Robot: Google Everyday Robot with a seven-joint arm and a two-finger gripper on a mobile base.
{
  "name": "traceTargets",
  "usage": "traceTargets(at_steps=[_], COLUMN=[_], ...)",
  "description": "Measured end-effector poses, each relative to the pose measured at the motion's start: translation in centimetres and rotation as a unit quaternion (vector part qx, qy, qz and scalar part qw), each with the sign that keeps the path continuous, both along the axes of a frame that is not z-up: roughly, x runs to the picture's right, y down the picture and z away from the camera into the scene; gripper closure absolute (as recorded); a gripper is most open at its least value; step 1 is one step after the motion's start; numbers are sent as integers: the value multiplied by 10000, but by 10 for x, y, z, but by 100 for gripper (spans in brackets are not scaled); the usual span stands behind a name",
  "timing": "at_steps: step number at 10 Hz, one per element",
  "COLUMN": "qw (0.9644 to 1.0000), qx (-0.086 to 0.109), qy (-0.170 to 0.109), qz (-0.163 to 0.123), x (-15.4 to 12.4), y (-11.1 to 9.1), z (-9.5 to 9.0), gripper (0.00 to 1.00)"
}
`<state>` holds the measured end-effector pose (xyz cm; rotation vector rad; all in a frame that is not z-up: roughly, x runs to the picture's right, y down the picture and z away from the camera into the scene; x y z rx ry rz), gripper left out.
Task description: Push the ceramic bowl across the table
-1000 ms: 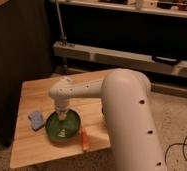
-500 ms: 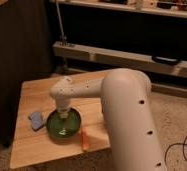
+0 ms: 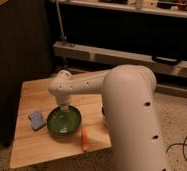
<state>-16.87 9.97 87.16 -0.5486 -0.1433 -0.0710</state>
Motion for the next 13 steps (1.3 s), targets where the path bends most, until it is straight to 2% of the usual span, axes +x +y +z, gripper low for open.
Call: traceTargets(at_steps=[1,2,4,6,10,13], qw=[10000,9997,9992,9989,9990,9997], qx=[-47,-163,-251,-252,-251,-150], qy=[-45,-132,-266,-358,-331,-65], qz=[29,89,166,194,151,198], x=[0,0,5,3,5,29], y=[1,8,18,18,17,1], z=[4,14,35,39,37,49], gripper=[100,100,100,100,100,100])
